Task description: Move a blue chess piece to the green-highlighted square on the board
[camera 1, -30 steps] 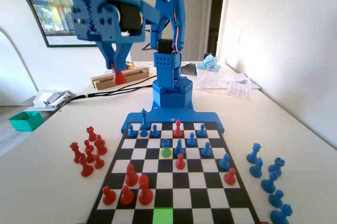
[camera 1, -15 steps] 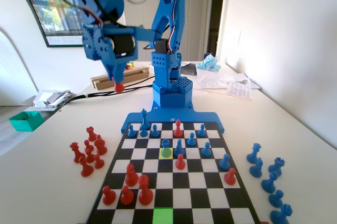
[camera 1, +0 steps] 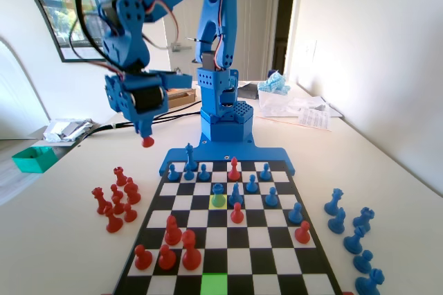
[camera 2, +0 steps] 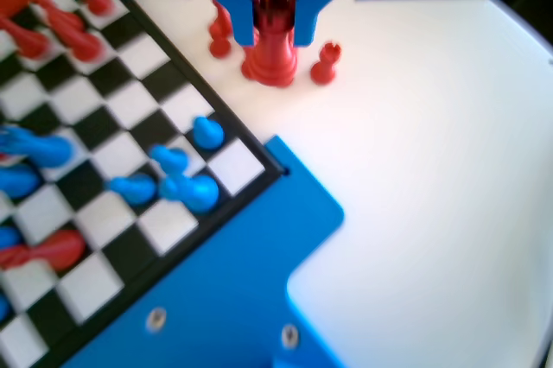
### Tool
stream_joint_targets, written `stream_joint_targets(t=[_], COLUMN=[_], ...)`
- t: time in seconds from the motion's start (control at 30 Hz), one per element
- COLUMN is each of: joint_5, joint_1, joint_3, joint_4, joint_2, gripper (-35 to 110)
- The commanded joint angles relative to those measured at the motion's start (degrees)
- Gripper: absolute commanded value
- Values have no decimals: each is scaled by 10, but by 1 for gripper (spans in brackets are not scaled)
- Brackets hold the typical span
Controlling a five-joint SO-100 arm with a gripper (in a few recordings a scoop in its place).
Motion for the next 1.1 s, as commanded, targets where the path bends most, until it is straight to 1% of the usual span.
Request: stream_joint_targets(t=[0.0,0.37,0.77,1.07], joint_5=[0,12,18,17], joint_1=[17,14,11,12], joint_3=[2,35,52,54], joint_4=[-47,-162,-259,-294], joint_2=[-24,-101,-171,-199], gripper=[1,1,1,1])
